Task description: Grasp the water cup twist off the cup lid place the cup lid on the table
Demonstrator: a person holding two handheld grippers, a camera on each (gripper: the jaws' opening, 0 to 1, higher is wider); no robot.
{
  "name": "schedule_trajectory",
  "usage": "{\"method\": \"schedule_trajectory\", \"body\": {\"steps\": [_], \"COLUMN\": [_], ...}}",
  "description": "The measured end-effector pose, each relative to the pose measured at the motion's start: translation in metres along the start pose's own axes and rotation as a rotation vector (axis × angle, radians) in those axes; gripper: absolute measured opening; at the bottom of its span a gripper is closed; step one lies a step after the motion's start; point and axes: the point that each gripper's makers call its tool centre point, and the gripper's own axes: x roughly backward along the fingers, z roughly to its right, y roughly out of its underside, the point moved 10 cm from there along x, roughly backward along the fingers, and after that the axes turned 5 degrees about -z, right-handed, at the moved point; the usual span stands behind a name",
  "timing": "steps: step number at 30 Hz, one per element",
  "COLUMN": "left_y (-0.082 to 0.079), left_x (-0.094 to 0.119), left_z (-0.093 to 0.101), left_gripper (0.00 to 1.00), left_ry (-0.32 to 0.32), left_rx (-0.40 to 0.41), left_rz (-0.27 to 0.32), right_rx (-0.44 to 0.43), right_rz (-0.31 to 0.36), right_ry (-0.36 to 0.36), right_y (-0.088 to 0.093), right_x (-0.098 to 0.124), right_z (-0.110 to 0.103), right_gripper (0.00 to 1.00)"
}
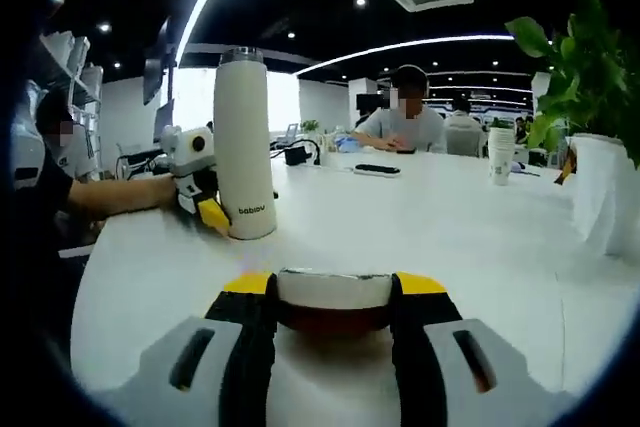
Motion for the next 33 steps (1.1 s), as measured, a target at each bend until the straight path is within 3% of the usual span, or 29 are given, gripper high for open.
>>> {"method": "schedule_trajectory", "body": {"steps": [7, 8, 11, 12, 33], "left_y": [-0.001, -0.001, -0.002, -0.001, 0.000], "left_x": [0.001, 0.001, 0.002, 0.001, -0.001], "left_z": [0.012, 0.013, 0.015, 0.014, -0.003], "left_gripper": [0.49, 0.49, 0.49, 0.49, 0.49], "left_ry": [0.000, 0.000, 0.000, 0.000, -0.002], "left_rx": [-0.001, -0.001, -0.001, 0.000, -0.006], "left_rz": [0.000, 0.000, 0.000, 0.000, -0.003], "right_rx": [0.093, 0.142, 0.181, 0.153, 0.051], "right_rz": [-0.062, -0.080, -0.138, -0.112, -0.234], "right_ry": [-0.006, -0.002, -0.009, -0.028, -0.054], "right_y": [0.000, 0.000, 0.003, 0.003, -0.001], "right_x": [0.001, 0.001, 0.001, -0.002, -0.002], "right_z": [-0.002, -0.003, -0.006, -0.009, -0.003], "right_gripper": [0.47, 0.47, 0.47, 0.46, 0.47]}}
